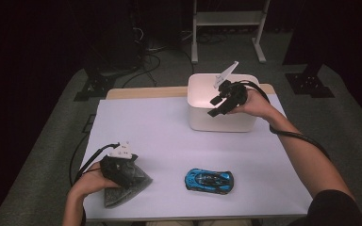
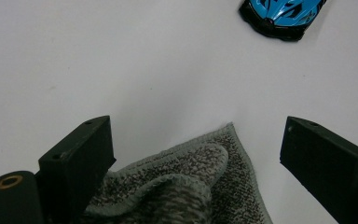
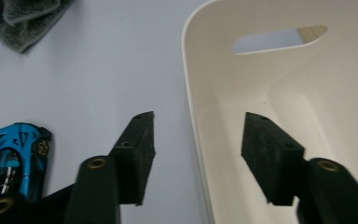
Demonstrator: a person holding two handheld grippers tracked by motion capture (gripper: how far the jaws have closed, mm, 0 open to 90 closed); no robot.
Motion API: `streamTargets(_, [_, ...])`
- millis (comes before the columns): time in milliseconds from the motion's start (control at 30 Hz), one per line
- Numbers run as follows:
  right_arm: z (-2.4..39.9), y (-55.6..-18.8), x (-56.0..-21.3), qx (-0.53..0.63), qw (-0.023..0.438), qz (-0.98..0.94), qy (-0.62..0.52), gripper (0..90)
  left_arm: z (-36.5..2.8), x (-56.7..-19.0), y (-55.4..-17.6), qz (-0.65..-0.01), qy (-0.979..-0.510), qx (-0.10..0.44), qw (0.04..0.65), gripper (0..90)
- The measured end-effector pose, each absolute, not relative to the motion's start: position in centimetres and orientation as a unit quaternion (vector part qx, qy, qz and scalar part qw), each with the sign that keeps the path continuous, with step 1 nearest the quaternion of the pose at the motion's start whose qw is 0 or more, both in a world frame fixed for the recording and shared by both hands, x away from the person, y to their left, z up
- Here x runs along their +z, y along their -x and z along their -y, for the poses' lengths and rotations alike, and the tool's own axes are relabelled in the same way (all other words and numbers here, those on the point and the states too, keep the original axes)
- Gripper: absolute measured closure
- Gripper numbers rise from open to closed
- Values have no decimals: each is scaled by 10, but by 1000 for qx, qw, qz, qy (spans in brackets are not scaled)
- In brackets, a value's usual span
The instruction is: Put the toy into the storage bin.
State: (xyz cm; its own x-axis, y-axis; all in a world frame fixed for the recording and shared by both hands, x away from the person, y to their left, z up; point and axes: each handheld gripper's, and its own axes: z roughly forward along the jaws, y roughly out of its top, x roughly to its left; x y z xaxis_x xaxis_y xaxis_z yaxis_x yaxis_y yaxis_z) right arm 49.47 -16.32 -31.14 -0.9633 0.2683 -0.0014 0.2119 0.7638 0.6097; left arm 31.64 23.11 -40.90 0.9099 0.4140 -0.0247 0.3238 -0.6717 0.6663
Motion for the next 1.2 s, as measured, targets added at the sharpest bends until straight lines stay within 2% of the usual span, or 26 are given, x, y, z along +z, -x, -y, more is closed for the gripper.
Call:
streamTargets(33, [163, -495, -311, 319, 44, -938, -128, 441, -231, -409, -316, -202, -912, 64, 351, 88])
streamTargets(67, [160, -498, -315, 311, 43, -941, -129, 514, -231, -409, -316, -202, -912, 64, 350, 88])
streamTargets(200, [153, -504, -321, 300, 35, -946, -120, 658, -232, -410, -316, -203, -912, 62, 351, 88])
streamTargets(233, [153, -504, -321, 300, 35, -946, -120, 658, -232, -410, -316, -203, -912, 62, 350, 88])
streamTargets(267, [149, -506, -323, 294, 31, -949, -112, 734, -231, -409, -315, -201, -912, 60, 353, 88])
streamTargets(367, [145, -506, -325, 289, 23, -951, -103, 835, -231, -408, -314, -199, -911, 59, 357, 88])
streamTargets(833, [137, -502, -323, 279, 18, -957, -73, 864, -232, -409, -315, -197, -912, 55, 356, 88])
streamTargets(1200, [113, -476, -319, 282, -1, -958, -44, 864, -231, -410, -313, -196, -912, 53, 357, 88])
